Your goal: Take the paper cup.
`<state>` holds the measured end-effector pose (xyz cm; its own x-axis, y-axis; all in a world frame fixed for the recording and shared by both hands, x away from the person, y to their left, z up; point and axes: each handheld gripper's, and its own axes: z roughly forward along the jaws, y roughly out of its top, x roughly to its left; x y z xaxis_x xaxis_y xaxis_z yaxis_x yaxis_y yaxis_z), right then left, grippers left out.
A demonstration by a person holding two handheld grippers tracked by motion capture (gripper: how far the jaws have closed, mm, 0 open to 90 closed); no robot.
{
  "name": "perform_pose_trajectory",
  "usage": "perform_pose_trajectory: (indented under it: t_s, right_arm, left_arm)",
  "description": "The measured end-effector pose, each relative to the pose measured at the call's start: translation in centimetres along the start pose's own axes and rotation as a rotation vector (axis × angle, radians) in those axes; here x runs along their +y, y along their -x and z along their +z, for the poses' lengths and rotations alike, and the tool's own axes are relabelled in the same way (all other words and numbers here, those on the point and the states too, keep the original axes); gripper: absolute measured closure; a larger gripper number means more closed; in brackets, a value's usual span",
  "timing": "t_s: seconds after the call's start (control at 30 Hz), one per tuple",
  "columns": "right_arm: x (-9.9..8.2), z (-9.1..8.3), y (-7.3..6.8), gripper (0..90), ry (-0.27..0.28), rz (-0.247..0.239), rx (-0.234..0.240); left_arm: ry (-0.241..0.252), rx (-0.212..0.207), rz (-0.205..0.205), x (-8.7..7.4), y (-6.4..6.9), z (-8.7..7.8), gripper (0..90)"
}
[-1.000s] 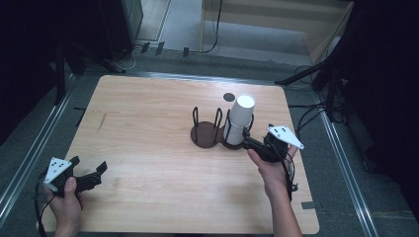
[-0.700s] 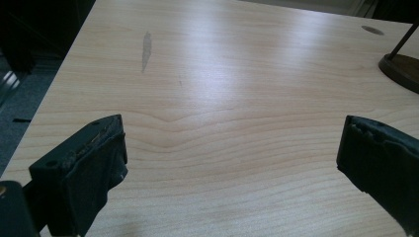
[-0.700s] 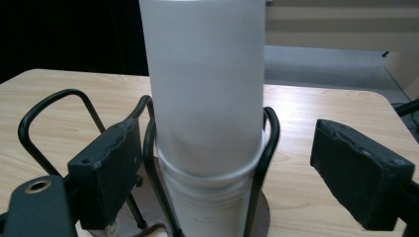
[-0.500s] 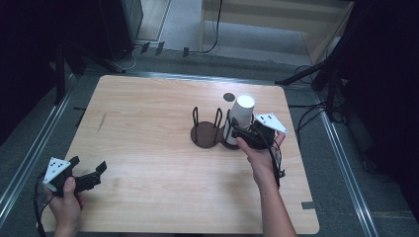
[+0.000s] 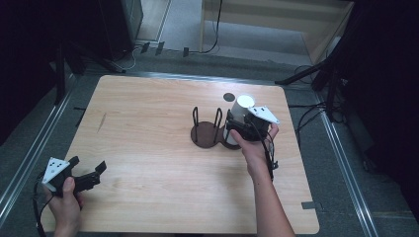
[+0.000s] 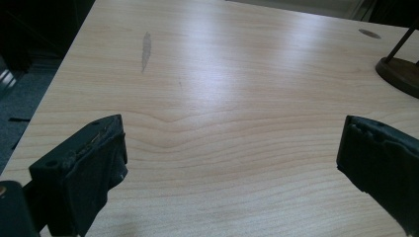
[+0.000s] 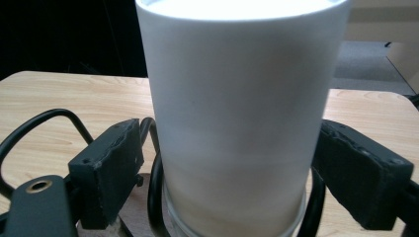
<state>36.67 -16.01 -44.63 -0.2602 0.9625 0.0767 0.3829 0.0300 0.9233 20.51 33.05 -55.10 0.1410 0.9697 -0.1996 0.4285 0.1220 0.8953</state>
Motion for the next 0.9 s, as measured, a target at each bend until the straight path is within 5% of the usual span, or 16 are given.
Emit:
perform_pose_trajectory:
  t_s: [0.37,0.9]
  right_arm:
    - [-0.23,0.72,-0.02,23.1,0.017,0.048,-0.031]
    - [0.08,0.84,-0.23,25.3,0.026,0.045,-0.068]
  left_arm:
    - [0.023,-0.022,-0.043,0.2,-0.61,-0.45,0.0]
    - [0.012,0.013,-0.007,0.57,-0.2,-0.68,0.0]
